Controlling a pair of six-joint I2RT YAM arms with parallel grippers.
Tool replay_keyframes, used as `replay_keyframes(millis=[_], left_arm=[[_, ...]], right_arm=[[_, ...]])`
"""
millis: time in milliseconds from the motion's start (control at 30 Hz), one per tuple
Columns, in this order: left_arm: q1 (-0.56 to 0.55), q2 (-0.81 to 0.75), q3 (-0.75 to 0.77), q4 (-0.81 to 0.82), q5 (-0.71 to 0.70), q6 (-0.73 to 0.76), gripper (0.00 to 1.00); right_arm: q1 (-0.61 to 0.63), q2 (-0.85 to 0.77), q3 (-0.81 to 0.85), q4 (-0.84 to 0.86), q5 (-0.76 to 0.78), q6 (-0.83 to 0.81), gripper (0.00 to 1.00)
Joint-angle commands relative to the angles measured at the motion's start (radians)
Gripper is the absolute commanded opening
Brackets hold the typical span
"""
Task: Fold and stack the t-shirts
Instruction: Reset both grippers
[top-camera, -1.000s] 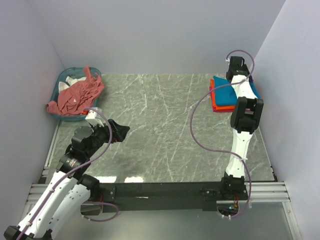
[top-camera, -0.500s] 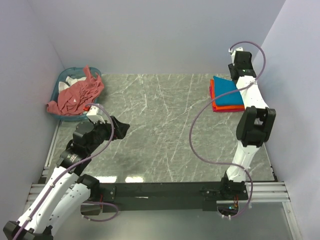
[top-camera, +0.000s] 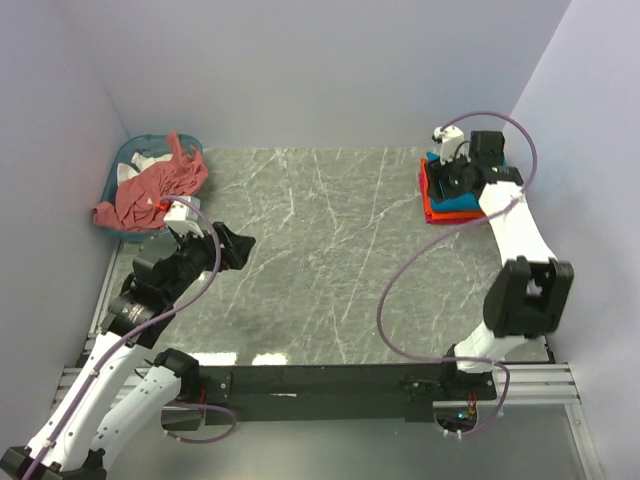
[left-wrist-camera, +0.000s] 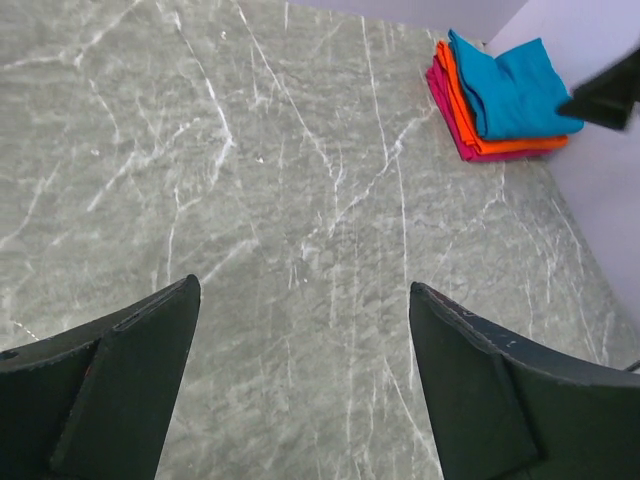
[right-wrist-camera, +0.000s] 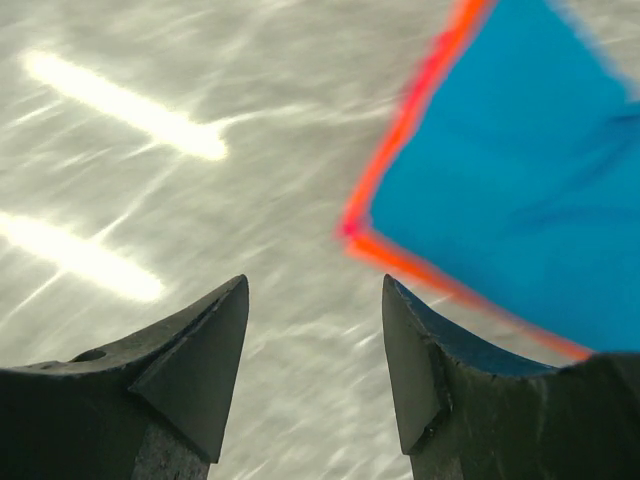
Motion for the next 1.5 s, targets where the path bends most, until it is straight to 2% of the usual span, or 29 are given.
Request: replay_keyframes(millis=[0,167,200,433,567,600,700,967,1267,1467], left_arm=[[0.003,0.027,0.055,0.009,-0.032,0.049,0.91],[0.007,0.075,0.089,0.023,-0.074,0.087,0.99],[0.01,0.081,0.092,0.037,-0.08,0.093,1.0],[0.073,0.105,0.092,0.072,-0.095,0.108,0.99],[0.133,0.112,0.072,0.091,-0.048,0.11,1.0],[0.147,0.113,0.071,0.092,-0.048,0.11,1.0],[0.203,0.107,0.054,0.095,0.001,0.119,1.0],[0.233,0.069,-0.032,0.091,-0.037,0.176,0.99],[0.233,0.036,-0.055,0.097,-0.061,0.162,1.0],[0.233,0.029,-0.058,0.094,-0.077,0.153,0.99]], right_arm=[[0.006,-0.243,-0.084,0.0,-0.209,0.033,0.63],[0.001,-0.52,-0.301,0.102,-0.139,0.079,0.67],[0.0,-0.556,-0.35,0.131,-0.123,0.087,0.71],[-0.006,-0.746,-0.46,0.155,-0.068,0.208,0.78],[-0.006,-0.8,-0.51,0.205,-0.008,0.297,0.83],[-0.009,-0.814,-0.517,0.217,0.012,0.317,0.89],[-0.017,-0.858,-0.574,0.274,0.052,0.38,0.99],[-0.023,-0.917,-0.658,0.38,0.213,0.542,1.0],[-0.023,-0.892,-0.666,0.386,0.332,0.599,1.0],[-0.023,-0.907,-0.7,0.412,0.351,0.613,1.0]])
